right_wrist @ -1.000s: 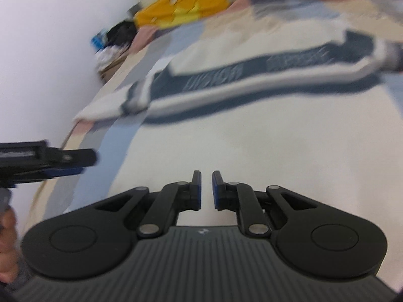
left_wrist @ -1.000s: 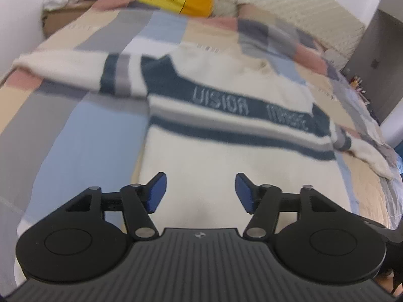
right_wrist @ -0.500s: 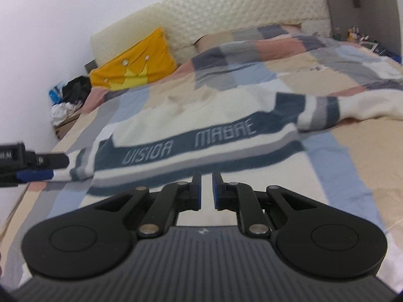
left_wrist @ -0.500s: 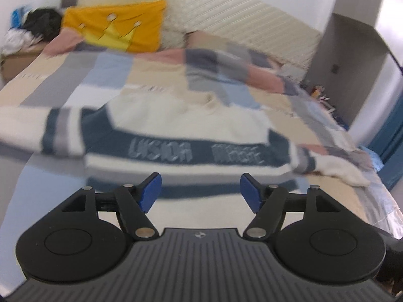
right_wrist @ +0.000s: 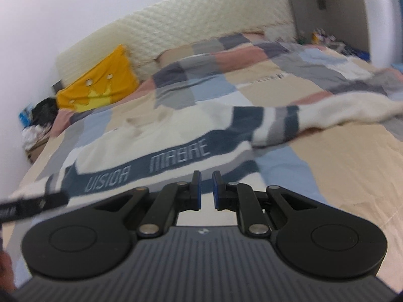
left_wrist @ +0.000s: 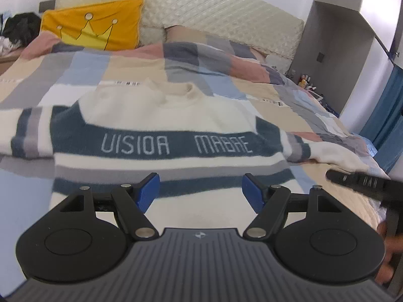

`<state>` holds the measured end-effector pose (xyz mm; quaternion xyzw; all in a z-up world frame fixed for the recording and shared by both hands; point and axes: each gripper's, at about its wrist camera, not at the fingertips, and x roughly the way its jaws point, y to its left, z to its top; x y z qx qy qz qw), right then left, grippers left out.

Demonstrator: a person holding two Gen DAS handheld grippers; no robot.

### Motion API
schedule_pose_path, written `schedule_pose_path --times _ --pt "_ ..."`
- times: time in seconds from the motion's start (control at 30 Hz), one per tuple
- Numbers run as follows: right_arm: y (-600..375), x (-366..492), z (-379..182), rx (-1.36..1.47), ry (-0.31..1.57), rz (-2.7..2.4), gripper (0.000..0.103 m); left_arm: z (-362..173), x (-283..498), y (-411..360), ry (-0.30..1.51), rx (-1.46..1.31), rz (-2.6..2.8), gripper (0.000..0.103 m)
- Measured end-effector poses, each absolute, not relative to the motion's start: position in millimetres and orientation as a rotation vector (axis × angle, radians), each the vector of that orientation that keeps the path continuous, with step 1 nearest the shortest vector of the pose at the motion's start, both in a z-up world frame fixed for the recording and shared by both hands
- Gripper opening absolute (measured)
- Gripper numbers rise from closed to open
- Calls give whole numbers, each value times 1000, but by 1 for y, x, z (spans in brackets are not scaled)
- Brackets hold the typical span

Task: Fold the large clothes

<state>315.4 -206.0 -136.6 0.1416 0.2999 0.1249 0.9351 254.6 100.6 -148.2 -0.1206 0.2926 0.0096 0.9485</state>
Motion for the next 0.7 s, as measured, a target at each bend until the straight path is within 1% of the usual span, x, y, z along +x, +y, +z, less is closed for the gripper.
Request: schedule_pose_path --times 0.2,0.23,0.27,0.33,0.47,0.7 --pt "-223 358 -134 374 603 161 14 -172 251 116 616 -262 45 77" --pt "-229 365 -135 390 598 134 19 -175 251 118 623 -266 47 77" --pt "-235 373 -137 409 594 112 26 -179 250 121 630 -274 49 77" --pt "-247 389 -144 441 599 71 29 -184 249 124 640 -286 51 77" --pt "-266 420 -168 492 642 0 29 -190 251 124 649 -293 47 77" --pt "-305 456 -229 639 725 -105 29 -200 257 128 669 -335 60 77"
